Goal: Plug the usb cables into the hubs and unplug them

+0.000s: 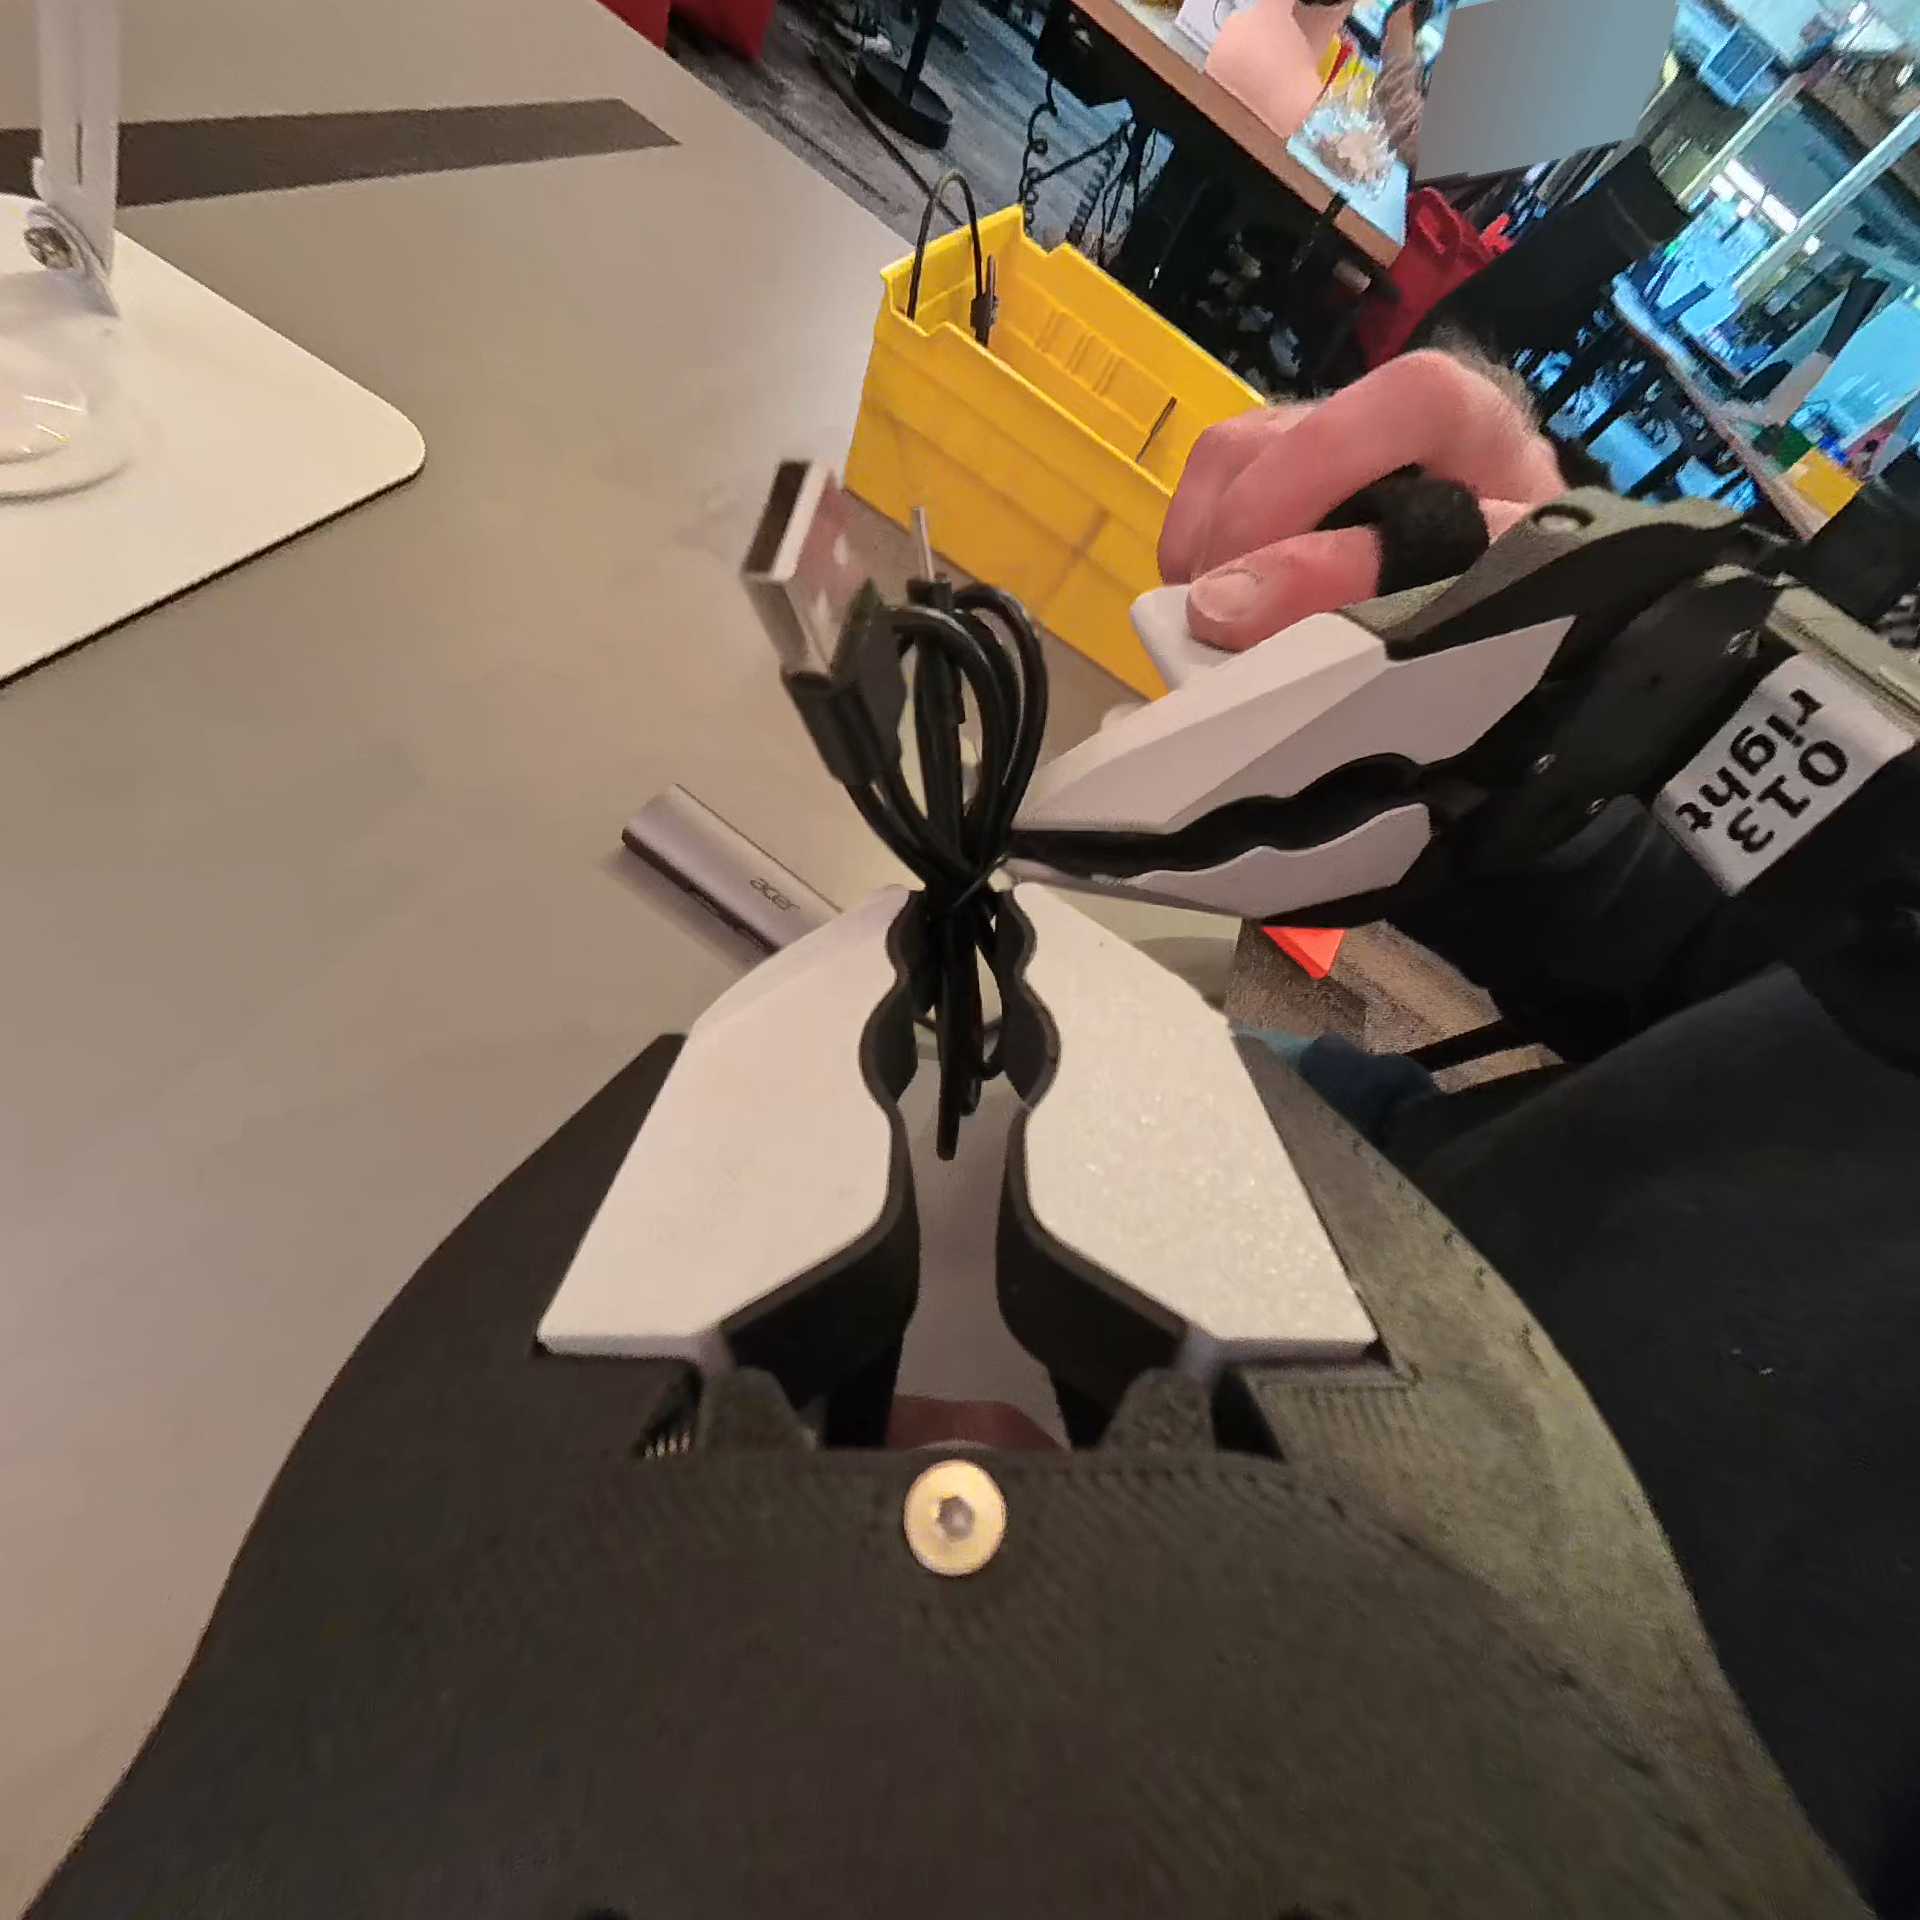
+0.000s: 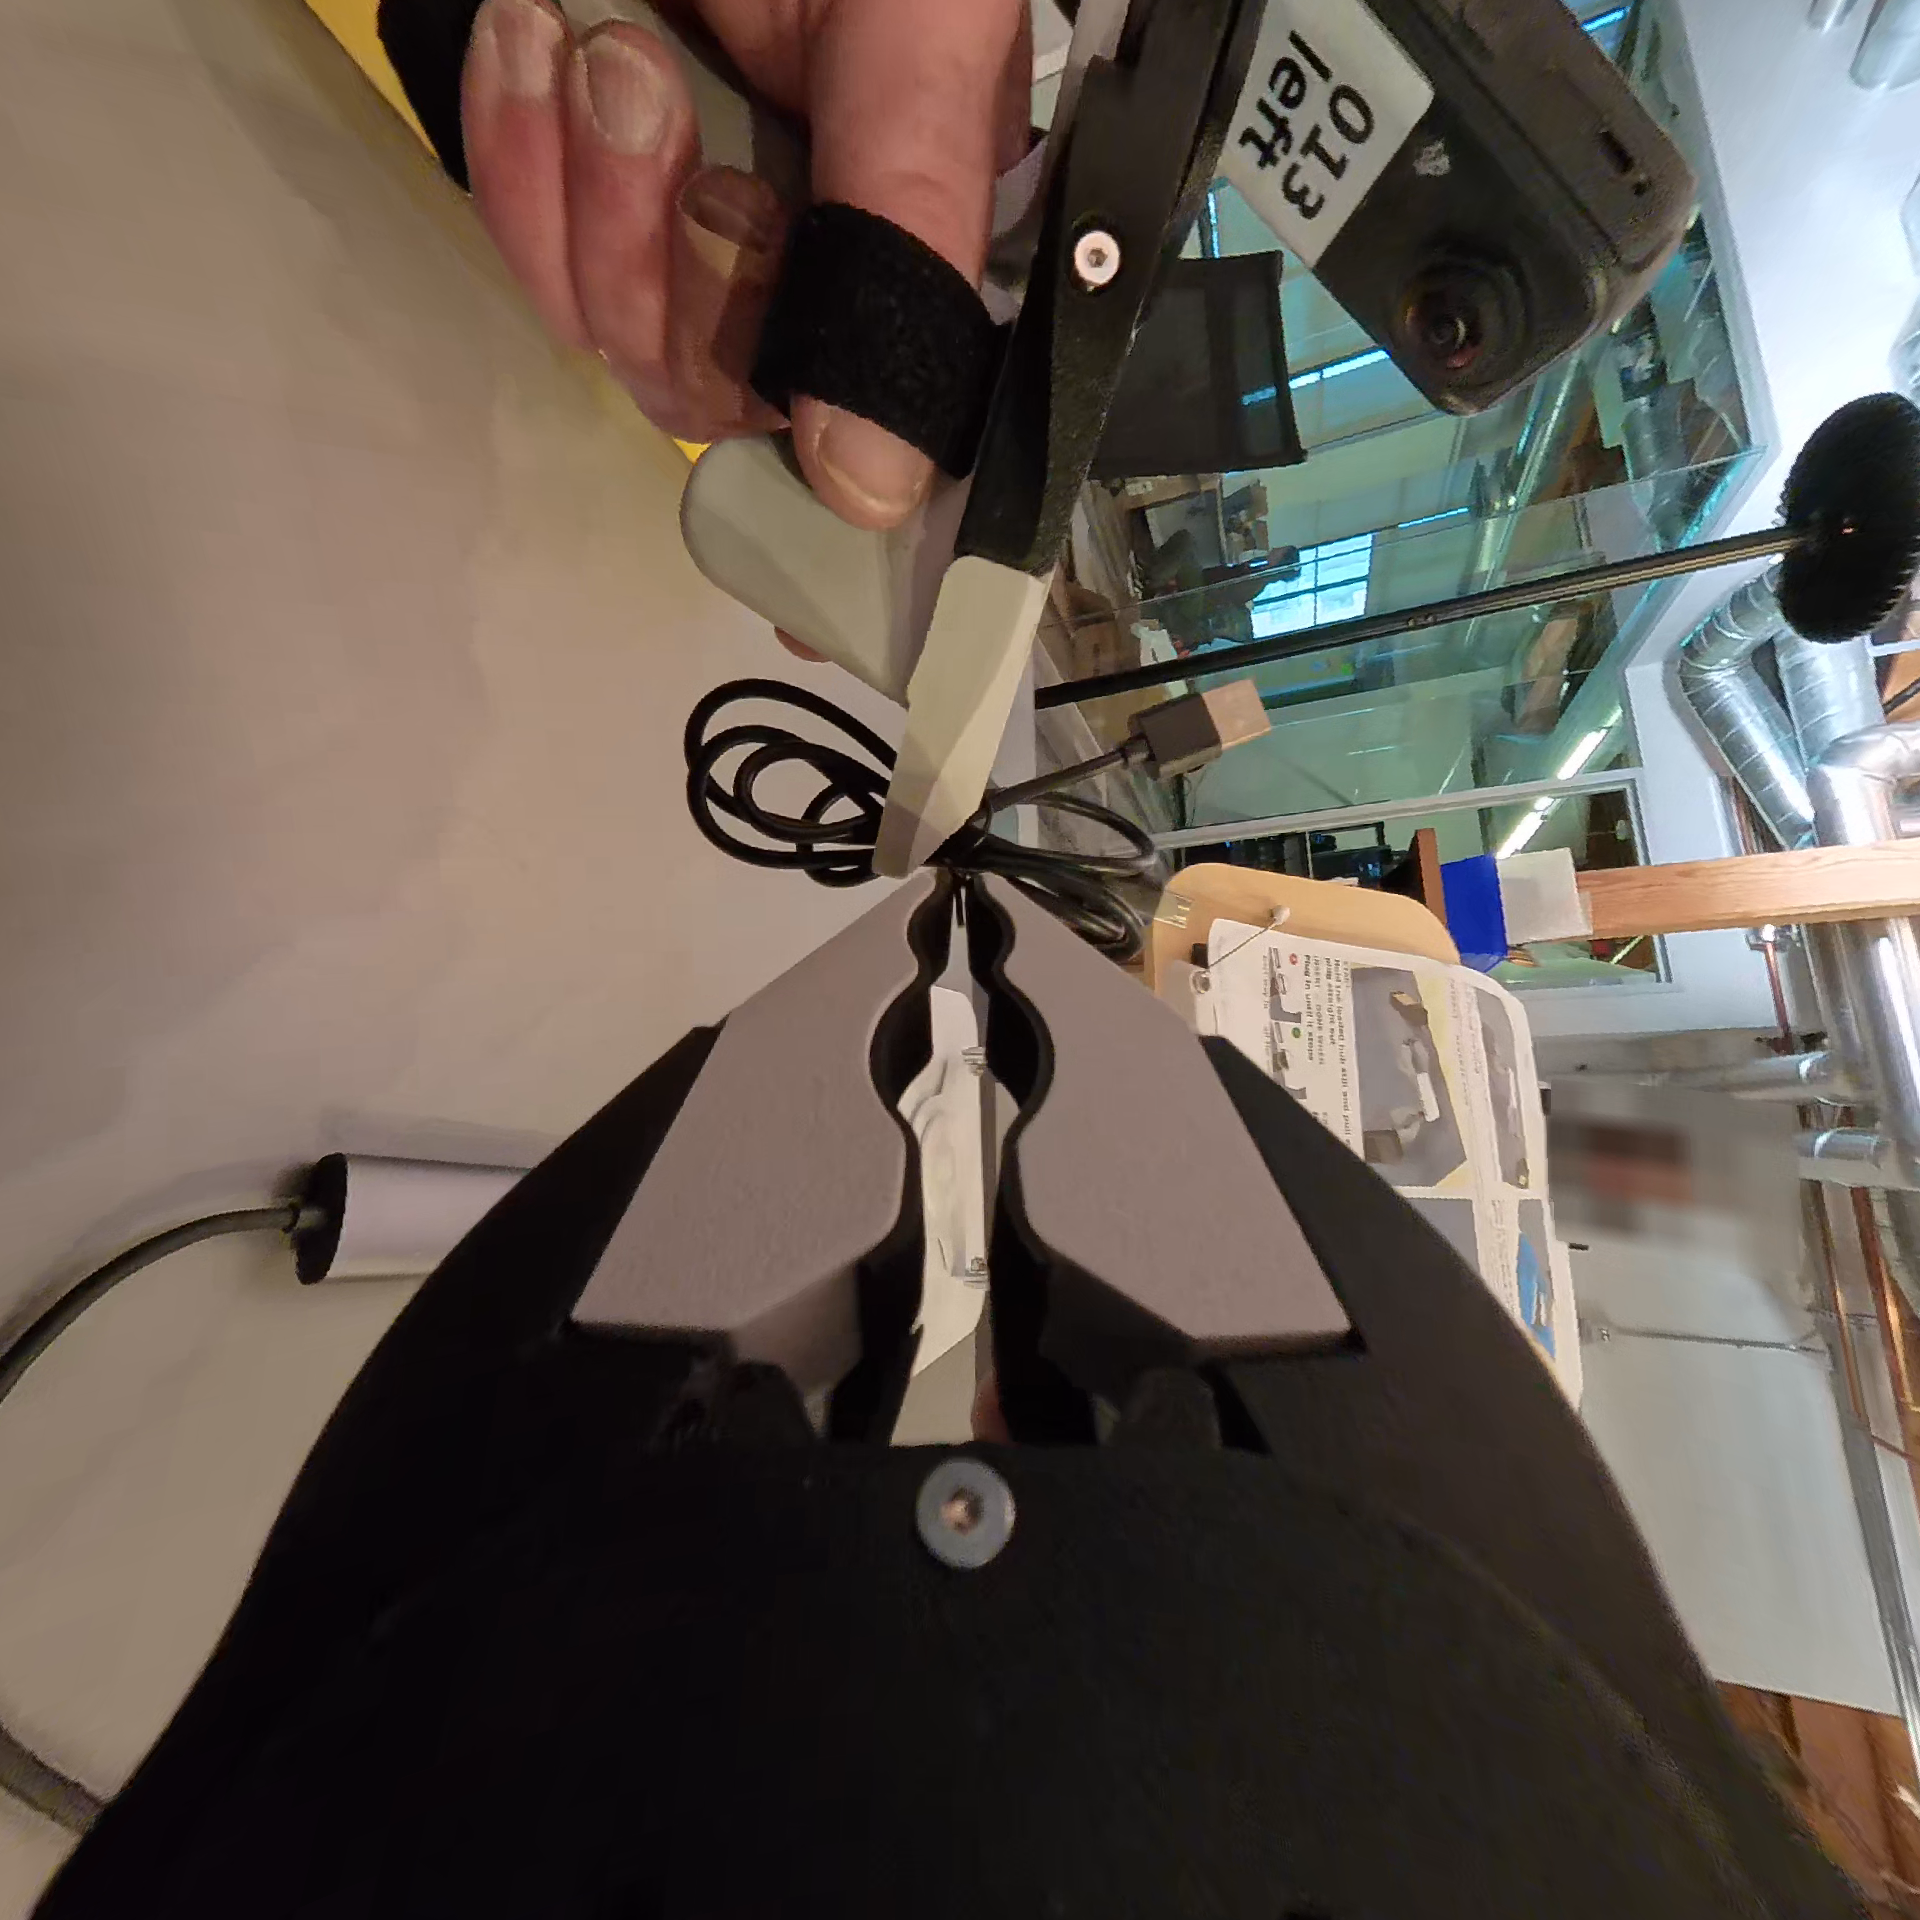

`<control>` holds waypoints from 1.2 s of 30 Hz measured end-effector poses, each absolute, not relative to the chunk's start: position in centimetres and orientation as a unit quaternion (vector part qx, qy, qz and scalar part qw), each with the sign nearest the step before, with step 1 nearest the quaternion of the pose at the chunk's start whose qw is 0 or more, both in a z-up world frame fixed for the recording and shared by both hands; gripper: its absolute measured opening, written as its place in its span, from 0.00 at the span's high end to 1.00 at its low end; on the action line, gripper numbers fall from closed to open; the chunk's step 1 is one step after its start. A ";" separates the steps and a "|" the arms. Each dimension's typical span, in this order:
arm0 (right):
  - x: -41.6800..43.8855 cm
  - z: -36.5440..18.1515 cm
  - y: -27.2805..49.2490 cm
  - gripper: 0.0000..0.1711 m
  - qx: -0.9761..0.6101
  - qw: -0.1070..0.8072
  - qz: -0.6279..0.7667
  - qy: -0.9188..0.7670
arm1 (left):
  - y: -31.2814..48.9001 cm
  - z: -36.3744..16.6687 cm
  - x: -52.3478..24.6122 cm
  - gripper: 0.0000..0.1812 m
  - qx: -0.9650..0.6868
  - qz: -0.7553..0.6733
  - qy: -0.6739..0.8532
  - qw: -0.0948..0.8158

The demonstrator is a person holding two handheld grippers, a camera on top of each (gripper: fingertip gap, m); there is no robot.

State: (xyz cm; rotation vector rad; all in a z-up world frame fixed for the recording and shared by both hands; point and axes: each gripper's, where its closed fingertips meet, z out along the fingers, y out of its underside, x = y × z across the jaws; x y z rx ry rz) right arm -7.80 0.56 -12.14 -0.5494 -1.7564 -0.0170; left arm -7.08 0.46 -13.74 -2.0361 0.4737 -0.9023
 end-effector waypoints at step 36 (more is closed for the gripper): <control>-7.7 -10.1 1.3 0.97 -0.450 0.519 0.352 -0.636 | 1.4 -13.0 -8.1 0.94 -0.777 -0.166 0.298 0.529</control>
